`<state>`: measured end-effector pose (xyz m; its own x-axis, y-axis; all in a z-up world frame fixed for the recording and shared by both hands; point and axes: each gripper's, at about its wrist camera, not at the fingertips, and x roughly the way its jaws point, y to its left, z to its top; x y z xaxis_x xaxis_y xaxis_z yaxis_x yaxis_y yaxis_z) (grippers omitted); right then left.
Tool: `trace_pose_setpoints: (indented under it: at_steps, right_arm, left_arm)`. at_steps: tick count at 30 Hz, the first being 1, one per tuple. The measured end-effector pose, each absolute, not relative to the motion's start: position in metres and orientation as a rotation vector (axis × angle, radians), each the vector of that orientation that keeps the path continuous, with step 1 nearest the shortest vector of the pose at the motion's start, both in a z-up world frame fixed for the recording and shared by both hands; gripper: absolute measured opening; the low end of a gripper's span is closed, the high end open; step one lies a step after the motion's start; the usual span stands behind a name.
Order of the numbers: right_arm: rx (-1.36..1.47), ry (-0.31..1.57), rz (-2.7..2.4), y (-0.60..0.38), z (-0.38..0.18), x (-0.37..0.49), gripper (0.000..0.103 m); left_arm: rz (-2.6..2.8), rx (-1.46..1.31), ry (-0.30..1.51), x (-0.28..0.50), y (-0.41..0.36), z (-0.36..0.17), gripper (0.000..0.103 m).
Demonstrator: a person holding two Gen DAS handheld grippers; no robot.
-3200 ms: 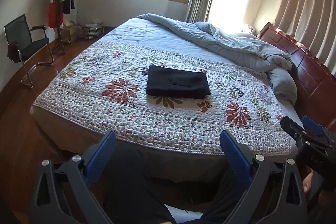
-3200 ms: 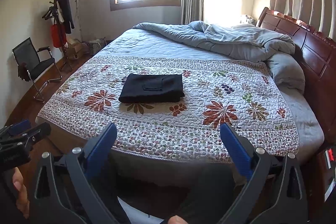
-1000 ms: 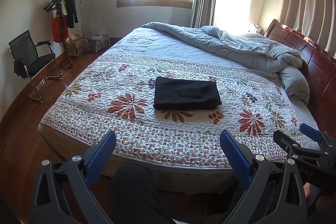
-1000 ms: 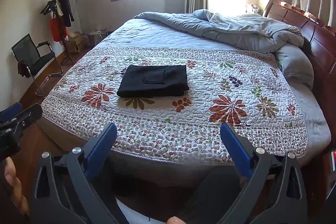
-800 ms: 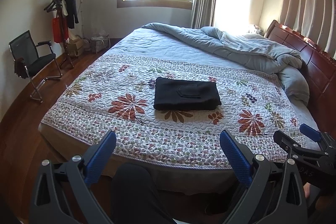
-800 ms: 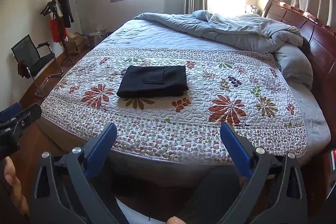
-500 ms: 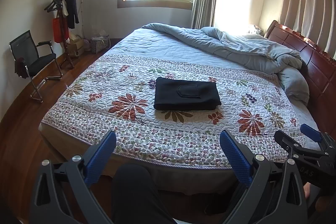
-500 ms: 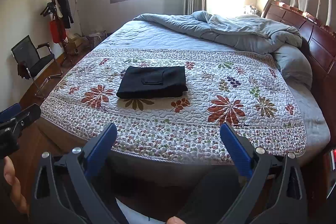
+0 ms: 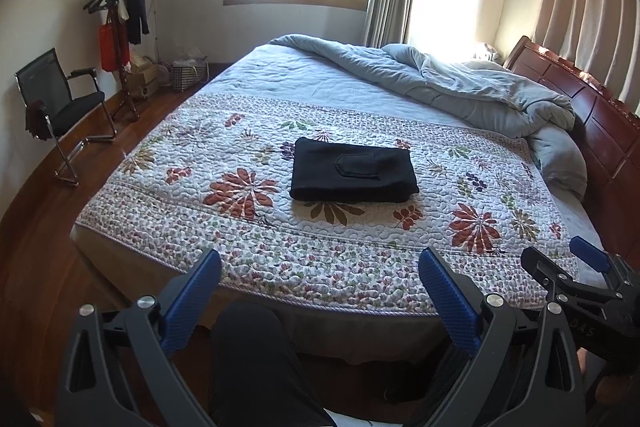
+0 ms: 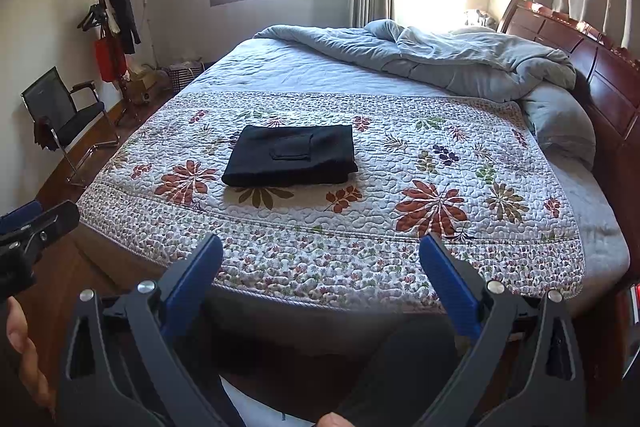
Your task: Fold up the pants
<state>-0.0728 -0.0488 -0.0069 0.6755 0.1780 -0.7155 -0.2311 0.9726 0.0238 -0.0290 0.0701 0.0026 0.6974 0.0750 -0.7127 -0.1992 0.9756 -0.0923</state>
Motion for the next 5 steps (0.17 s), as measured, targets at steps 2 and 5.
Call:
trace_pose_setpoints:
  at_steps: [2, 5]
  right_arm:
    - [-0.069, 0.796, 0.231, -0.0487, -0.007, -0.0732, 0.098]
    - [-0.069, 0.797, 0.23, -0.0491, -0.0073, -0.0733, 0.098]
  left_arm:
    - [0.153, -0.169, 0.789, -0.0289, 0.0691, 0.0008, 0.099]
    - [0.153, -0.167, 0.789, -0.0291, 0.0683, 0.0007, 0.099]
